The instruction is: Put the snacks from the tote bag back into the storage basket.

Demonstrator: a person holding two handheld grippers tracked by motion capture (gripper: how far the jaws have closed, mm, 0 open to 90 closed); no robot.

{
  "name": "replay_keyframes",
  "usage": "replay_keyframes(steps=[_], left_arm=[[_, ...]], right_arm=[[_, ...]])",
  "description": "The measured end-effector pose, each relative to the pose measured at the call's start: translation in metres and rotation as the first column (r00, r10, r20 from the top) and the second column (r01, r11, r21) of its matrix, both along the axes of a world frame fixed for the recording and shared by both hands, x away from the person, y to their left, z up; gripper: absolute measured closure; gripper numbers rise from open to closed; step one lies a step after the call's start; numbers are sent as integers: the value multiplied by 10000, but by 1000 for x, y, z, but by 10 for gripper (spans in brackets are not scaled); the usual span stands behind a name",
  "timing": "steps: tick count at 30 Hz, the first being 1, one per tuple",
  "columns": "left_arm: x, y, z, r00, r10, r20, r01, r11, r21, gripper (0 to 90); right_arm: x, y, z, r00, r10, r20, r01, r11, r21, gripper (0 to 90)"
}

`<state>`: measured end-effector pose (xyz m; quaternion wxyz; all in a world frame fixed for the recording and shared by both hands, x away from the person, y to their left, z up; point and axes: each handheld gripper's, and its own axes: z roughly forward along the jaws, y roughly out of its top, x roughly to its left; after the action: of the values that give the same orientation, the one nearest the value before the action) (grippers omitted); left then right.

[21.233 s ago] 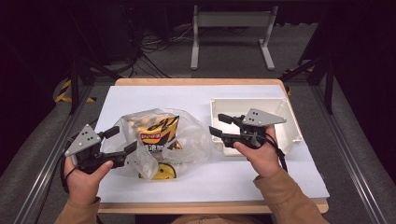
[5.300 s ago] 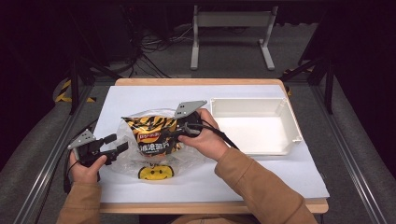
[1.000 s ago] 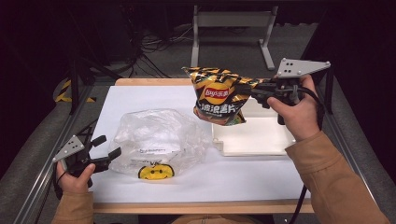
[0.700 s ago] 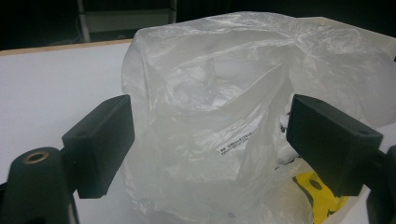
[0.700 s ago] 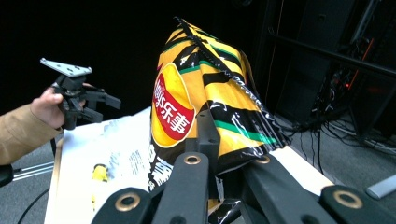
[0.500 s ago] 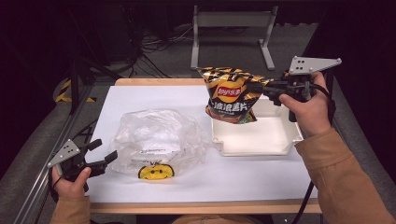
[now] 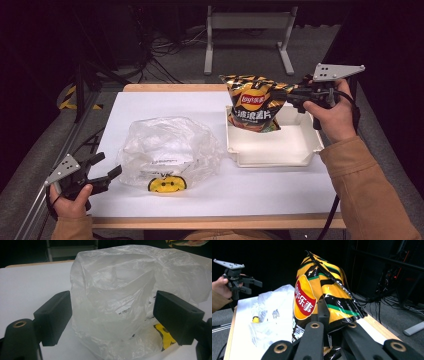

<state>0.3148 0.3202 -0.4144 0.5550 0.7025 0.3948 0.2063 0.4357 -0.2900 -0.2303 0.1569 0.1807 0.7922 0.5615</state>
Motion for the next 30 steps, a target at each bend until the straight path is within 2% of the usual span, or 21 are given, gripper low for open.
replay_keyframes(steps=[3,22,30], left_arm=[[1,0,-1,10000,-23,-65,23,10000,53,162],[4,-2,-2,9999,-80,-109,82,9999,126,160],[4,-3,-2,9998,-104,-147,106,9999,122,159]], right_arm=[[5,-2,-7,9999,74,-113,-75,10000,-64,900],[29,-8,-56,9951,-286,-949,246,9988,-435,900],[39,-5,-69,9921,-240,-1233,184,9987,-468,900]])
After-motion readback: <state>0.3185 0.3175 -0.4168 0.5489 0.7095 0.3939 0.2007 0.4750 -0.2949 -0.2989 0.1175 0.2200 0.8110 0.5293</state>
